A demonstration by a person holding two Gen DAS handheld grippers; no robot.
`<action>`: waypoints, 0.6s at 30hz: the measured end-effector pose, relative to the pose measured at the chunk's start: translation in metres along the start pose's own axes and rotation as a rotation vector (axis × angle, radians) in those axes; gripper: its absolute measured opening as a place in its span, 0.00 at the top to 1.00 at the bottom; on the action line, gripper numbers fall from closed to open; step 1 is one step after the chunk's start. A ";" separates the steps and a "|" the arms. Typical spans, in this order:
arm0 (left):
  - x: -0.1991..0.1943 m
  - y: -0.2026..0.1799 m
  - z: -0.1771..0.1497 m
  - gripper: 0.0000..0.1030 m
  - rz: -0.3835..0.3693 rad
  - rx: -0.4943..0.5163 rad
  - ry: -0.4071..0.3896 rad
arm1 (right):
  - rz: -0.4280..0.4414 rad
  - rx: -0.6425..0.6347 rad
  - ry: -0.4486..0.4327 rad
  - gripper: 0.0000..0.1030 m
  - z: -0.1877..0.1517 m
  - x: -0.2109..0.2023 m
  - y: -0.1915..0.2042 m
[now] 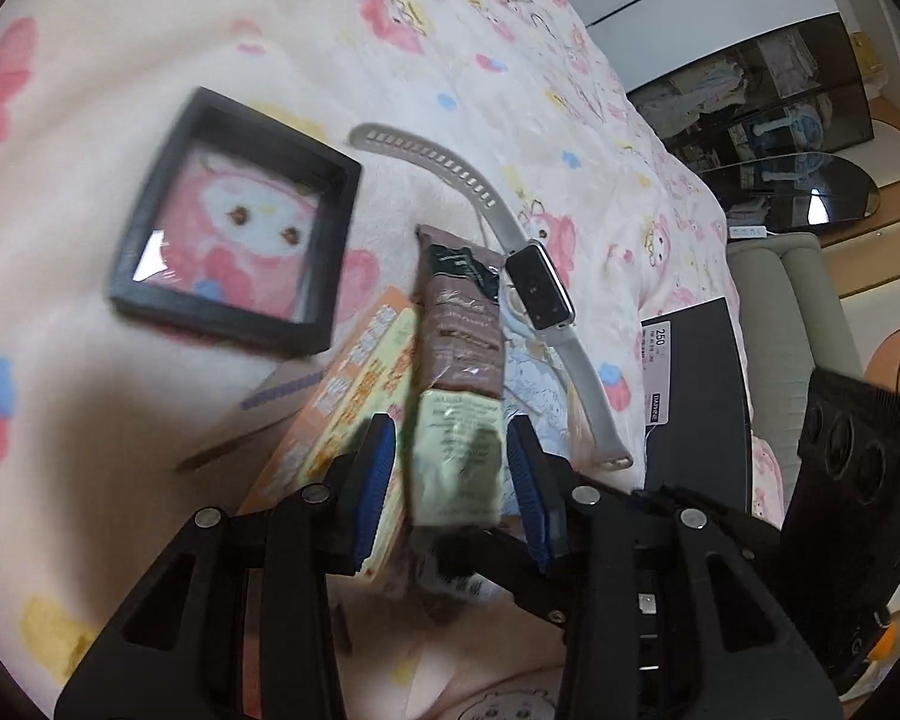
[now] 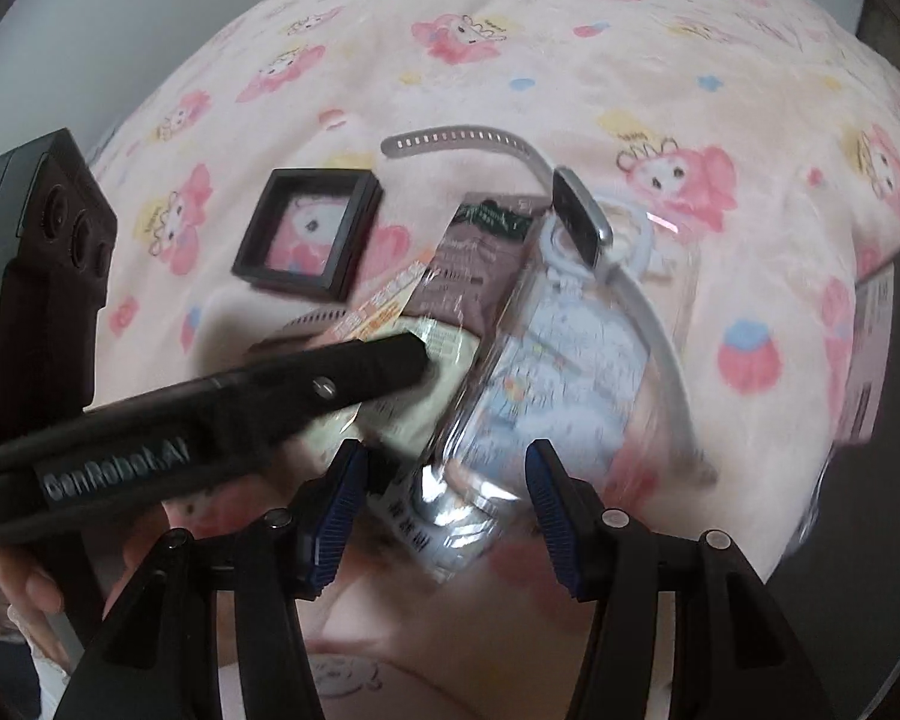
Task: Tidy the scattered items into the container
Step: 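Grasp the VSEA hand cream tube with the left gripper and lift it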
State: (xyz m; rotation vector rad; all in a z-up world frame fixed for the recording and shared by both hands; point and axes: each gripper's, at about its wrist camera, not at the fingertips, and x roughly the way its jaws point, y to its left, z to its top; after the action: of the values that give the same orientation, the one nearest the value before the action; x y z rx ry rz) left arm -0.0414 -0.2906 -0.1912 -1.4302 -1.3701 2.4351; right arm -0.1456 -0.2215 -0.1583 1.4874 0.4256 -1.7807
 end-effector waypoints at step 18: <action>-0.042 -0.023 -0.040 0.79 0.026 0.050 -0.001 | 0.096 -0.067 -0.012 0.66 -0.027 -0.029 0.021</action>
State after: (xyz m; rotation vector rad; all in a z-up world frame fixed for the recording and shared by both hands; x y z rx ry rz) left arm 0.0025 -0.2655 -0.1538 -1.4451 -1.2893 2.4667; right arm -0.1106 -0.2075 -0.1339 1.4266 0.3974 -1.6838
